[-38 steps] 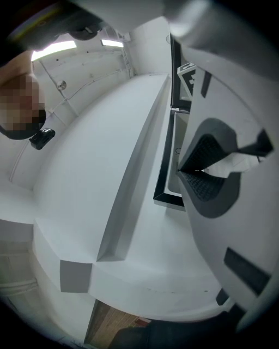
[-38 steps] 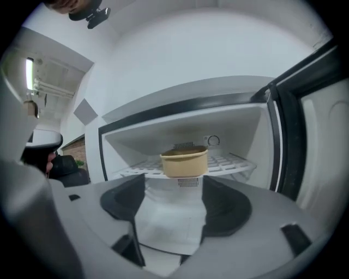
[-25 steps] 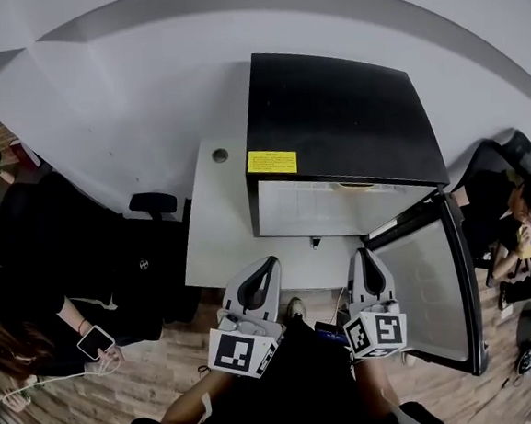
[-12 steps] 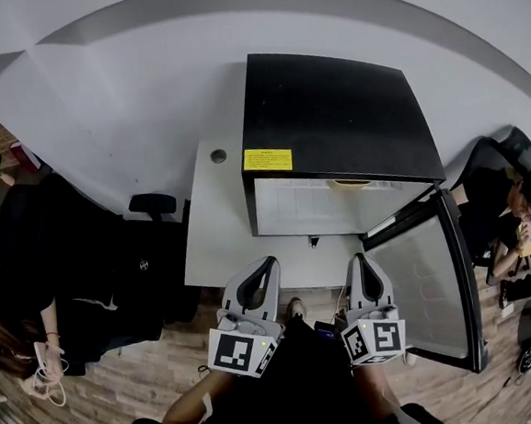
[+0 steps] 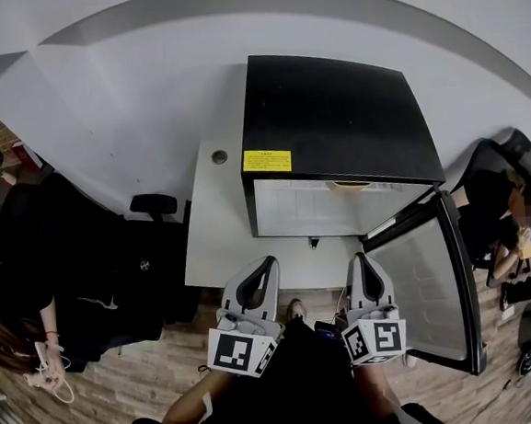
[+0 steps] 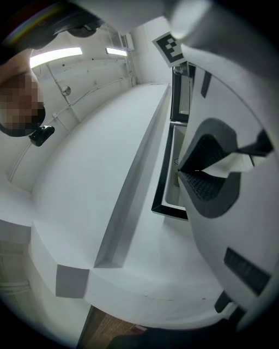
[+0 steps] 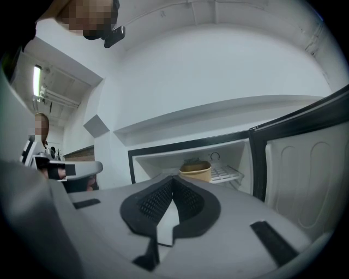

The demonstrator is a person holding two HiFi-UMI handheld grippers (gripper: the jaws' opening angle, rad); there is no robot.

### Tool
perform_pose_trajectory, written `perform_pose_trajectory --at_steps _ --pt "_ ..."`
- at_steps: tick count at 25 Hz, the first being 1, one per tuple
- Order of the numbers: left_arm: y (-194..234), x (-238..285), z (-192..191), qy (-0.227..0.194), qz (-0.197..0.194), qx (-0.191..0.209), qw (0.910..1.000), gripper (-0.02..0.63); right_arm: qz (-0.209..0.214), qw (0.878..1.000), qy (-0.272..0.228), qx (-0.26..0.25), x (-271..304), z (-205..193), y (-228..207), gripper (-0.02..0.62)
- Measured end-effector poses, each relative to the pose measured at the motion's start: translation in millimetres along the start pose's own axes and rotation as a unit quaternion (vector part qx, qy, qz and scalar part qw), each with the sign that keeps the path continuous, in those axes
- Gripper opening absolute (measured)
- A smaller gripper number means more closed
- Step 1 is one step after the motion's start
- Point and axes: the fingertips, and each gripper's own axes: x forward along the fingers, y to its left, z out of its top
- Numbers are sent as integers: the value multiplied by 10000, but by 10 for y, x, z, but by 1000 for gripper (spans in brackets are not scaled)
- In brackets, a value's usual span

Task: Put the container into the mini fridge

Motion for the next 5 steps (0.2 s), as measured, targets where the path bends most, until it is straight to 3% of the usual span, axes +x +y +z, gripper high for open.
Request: perform_pose_trajectory --at_steps 5 --pt "-19 2 -14 13 -4 -14 10000 9 0 10000 10 1 -5 -9 -11 14"
